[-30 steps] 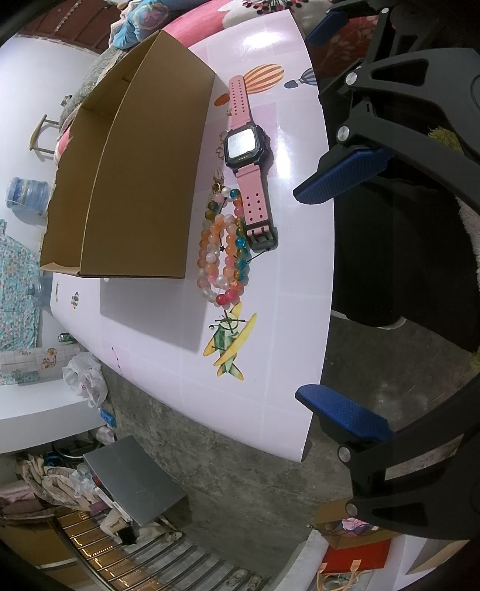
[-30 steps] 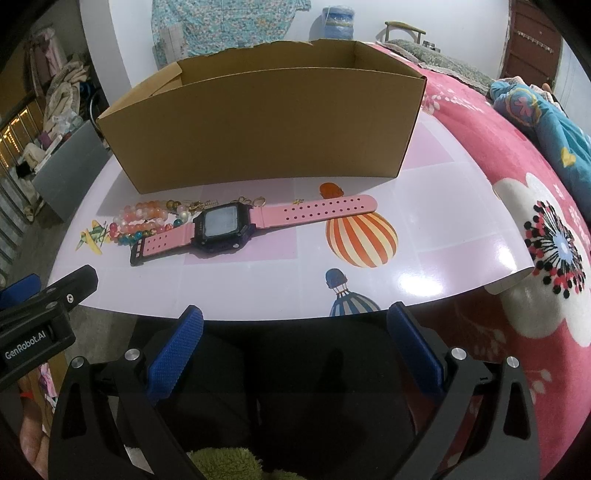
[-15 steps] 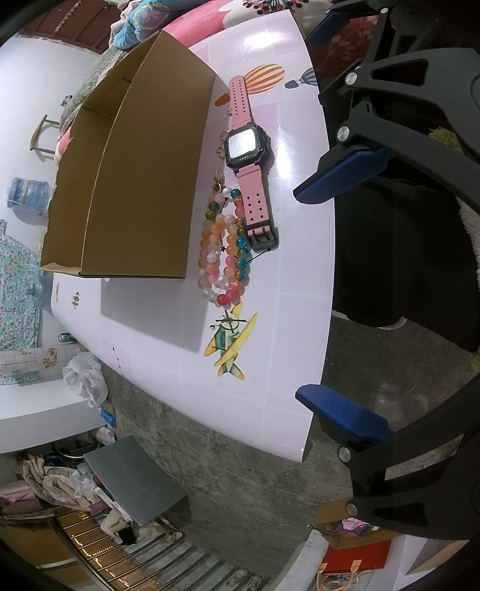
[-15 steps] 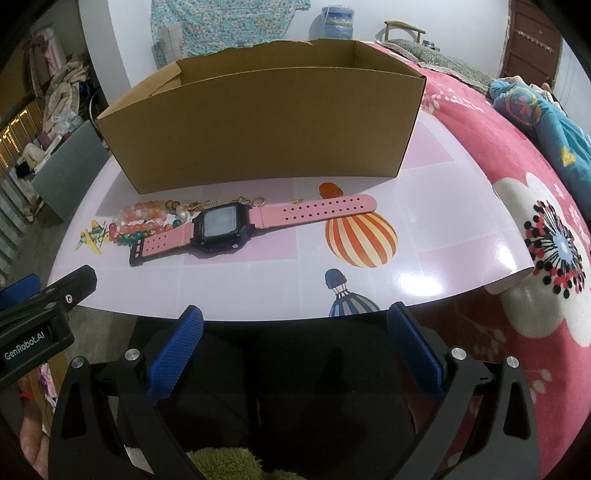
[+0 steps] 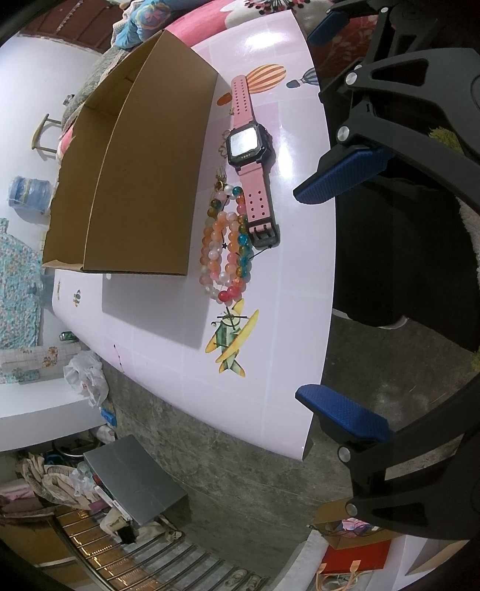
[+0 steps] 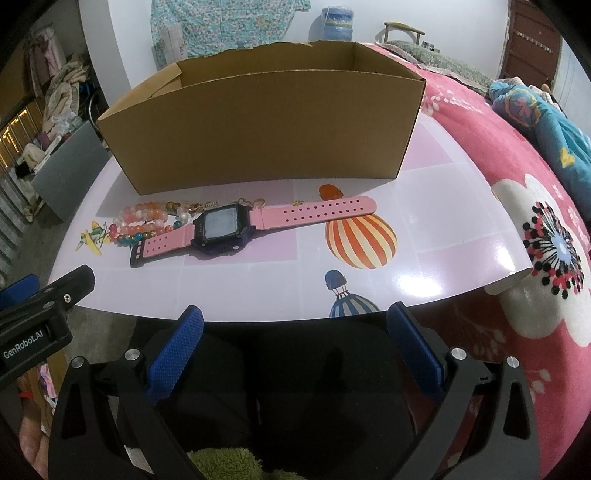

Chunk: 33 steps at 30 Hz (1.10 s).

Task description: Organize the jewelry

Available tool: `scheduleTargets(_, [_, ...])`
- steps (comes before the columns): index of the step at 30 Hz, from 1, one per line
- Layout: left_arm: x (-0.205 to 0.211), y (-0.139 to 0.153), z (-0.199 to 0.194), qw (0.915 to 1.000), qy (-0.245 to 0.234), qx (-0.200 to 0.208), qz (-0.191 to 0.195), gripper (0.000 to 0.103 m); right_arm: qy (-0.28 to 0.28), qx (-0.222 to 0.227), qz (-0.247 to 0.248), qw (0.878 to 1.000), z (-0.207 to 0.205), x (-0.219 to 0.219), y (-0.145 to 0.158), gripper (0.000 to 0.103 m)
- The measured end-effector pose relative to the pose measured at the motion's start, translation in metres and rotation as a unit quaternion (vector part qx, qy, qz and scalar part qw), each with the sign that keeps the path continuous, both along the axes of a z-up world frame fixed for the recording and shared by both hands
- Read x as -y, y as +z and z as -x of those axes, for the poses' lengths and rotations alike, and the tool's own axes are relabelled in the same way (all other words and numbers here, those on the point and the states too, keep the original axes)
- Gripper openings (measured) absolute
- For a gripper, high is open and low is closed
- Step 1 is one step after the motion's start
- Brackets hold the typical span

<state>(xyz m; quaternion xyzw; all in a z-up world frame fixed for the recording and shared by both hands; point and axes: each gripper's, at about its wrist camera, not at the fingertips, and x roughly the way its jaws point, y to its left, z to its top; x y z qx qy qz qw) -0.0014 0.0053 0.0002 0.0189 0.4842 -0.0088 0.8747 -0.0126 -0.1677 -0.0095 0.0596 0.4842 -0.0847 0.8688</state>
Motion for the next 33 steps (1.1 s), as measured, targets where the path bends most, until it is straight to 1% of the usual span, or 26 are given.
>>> scheduleTargets(11, [-0.008,0.003,-0.003,1.0000,0.000,0.008,0.000,0.095,-0.016,0.009,0.010,1.000,0.003,0.005,0.009,0.097])
scheduleTargets(16, [-0.013,0.002,-0.006,0.9998,-0.008,0.017,-0.006,0.095,-0.030,0.030,0.007,0.999,0.006,0.011,0.018,0.097])
scheduleTargets(19, [-0.016,0.001,-0.009,0.9997,-0.014,0.019,-0.012,0.095,-0.025,0.038,0.021,0.999,0.007,0.012,0.020,0.097])
scheduleTargets(23, [-0.019,-0.006,-0.014,0.9993,-0.034,0.011,-0.010,0.095,0.001,0.038,0.031,0.999,0.006,0.013,0.017,0.097])
scheduleTargets(26, [-0.022,-0.010,-0.015,0.9983,-0.055,0.017,0.007,0.095,0.034,0.044,0.016,0.998,0.003,0.014,0.014,0.097])
scheduleTargets(28, [-0.023,-0.010,-0.015,0.9964,-0.076,0.034,0.019,0.095,0.056,0.046,0.008,0.997,-0.002,0.014,0.013,0.097])
scheduleTargets(30, [-0.025,-0.009,-0.015,0.9928,-0.101,0.048,0.041,0.095,0.079,0.044,0.012,0.996,-0.009,0.011,0.011,0.097])
scheduleTargets(33, [-0.027,-0.009,-0.017,0.9887,-0.120,0.062,0.065,0.095,0.105,0.040,0.020,0.993,-0.022,0.006,0.008,0.097])
